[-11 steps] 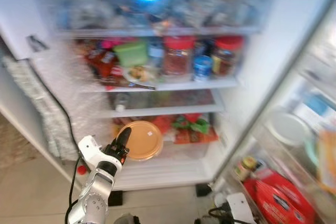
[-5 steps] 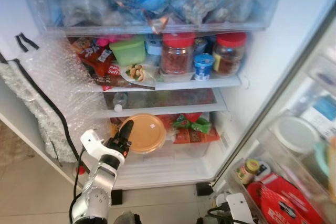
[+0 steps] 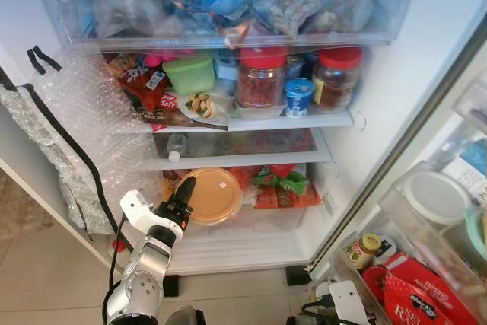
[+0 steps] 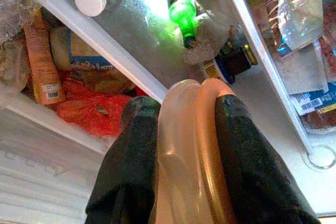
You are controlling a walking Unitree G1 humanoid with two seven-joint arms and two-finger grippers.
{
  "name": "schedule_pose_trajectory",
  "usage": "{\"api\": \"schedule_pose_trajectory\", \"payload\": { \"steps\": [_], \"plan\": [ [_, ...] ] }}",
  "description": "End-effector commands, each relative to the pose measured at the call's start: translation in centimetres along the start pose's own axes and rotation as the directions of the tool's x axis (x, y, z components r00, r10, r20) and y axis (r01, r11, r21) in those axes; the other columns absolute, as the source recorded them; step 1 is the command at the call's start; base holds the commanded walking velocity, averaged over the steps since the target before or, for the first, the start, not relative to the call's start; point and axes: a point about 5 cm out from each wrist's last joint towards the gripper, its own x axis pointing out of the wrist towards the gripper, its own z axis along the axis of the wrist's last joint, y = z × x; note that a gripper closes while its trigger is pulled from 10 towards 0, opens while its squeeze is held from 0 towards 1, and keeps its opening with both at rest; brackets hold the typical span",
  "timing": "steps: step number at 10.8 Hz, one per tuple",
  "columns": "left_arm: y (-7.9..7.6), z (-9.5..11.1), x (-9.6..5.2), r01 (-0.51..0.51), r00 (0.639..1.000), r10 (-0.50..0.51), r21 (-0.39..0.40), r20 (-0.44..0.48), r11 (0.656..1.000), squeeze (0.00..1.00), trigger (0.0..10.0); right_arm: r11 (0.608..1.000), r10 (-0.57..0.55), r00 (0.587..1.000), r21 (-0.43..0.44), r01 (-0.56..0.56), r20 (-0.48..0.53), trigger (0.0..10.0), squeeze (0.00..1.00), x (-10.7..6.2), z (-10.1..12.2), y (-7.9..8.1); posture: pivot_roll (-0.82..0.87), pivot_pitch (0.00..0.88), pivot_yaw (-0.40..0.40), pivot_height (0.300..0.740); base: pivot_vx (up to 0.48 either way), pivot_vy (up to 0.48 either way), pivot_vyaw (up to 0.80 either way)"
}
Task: Restocking fridge
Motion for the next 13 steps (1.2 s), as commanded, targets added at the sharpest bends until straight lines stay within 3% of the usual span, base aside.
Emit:
{"api": "schedule_pose_trajectory", "payload": {
  "steps": [1,5,13],
  "plan": [
    [-0.10,0.05,0.24,0.009,1.000,-0.009,-0.003,0.008,1.000,0.00,10.0,1.000,0.019,0.995,0.002,-0.019,-0.103,10.0,0.00,-0.48,-2.77,0.63,-0.03,0.061,0.005,0.662,0.000,0.000,0.00],
    [0.04,0.09,0.14,0.002,1.000,-0.002,-0.005,0.016,1.000,0.00,10.0,1.000,0.022,0.994,0.001,-0.022,-0.103,10.0,0.00,-0.46,-2.70,0.70,-0.03,0.061,0.003,0.662,0.000,0.000,0.00],
    [-0.10,0.14,0.32,0.011,1.000,-0.011,-0.002,0.017,1.000,0.00,10.0,1.000,0.023,0.994,0.002,-0.023,-0.107,10.0,0.00,-0.48,-2.81,0.84,-0.03,0.061,0.006,0.662,0.269,0.000,0.00]
  ]
}}
